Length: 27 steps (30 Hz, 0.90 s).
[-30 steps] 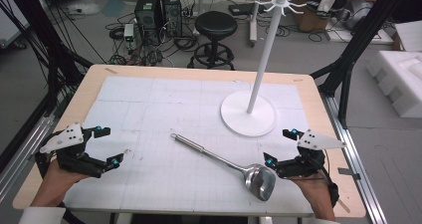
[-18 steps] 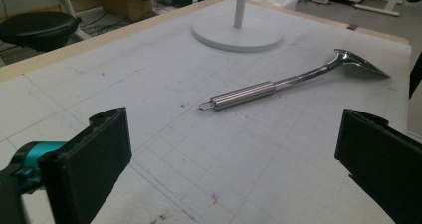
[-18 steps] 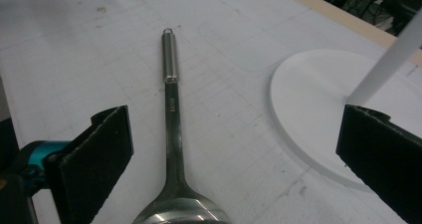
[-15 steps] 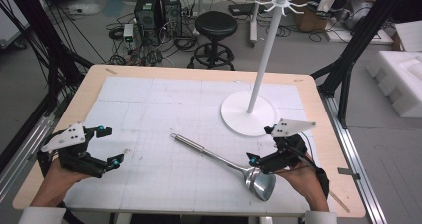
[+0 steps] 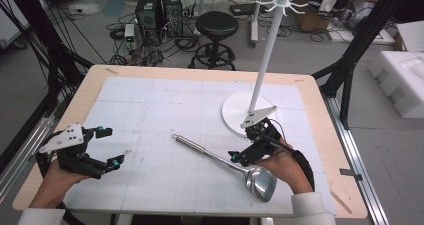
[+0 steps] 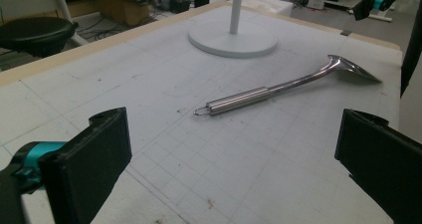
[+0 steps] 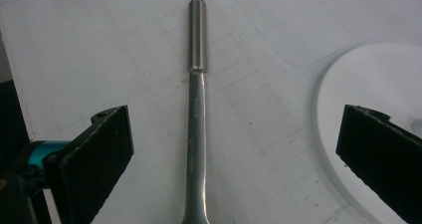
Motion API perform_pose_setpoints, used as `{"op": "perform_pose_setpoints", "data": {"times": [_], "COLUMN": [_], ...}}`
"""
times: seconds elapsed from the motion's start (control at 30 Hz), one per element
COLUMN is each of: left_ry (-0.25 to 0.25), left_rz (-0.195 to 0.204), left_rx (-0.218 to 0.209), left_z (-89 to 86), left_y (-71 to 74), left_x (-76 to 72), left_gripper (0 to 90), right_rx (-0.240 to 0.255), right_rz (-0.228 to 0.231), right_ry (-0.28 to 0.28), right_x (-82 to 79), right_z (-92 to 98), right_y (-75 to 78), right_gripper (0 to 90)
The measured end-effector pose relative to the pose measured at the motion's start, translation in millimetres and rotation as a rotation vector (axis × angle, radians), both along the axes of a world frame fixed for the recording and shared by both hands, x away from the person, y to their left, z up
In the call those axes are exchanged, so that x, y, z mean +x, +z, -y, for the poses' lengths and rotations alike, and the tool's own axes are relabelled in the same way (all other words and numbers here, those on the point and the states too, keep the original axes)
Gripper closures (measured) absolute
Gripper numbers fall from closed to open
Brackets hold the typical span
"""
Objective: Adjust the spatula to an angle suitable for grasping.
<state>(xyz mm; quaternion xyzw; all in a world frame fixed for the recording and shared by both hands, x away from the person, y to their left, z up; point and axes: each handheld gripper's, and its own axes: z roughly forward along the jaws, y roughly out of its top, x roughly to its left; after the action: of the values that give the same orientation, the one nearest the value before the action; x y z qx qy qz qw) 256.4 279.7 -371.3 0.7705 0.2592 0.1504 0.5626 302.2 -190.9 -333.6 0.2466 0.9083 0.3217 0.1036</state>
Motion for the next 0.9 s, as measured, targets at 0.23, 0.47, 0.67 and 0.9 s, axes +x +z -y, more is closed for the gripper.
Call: {"op": "perform_pose_setpoints", "data": {"times": [0.23, 0.47, 0.67, 0.9], "left_ry": [0.002, -0.005, -0.006, -0.013], "left_rz": [0.008, 0.007, 0.005, 0.001], "left_rx": [0.006, 0.011, 0.007, 0.02], "left_z": [0.5, 1.3, 1.8, 2.7], "left_y": [0.8, 0.8, 0.9, 0.3], "left_x": [-0.5, -0.2, -0.7, -0.4], "left_gripper": [1.7, 1.7, 1.7, 1.7], "right_rx": [-0.081, -0.174, -0.217, -0.283], "right_rz": [-0.029, -0.11, -0.149, -0.221], "right_ry": [0.037, 0.066, 0.093, 0.102], "right_x": [8.7, 16.3, 20.3, 25.6], "right_z": [-15.2, -36.8, -48.1, -58.3], "right_y": [-11.0, -28.5, -38.1, -52.5], "right_gripper": [0.5, 1.0, 5.2, 16.7]}}
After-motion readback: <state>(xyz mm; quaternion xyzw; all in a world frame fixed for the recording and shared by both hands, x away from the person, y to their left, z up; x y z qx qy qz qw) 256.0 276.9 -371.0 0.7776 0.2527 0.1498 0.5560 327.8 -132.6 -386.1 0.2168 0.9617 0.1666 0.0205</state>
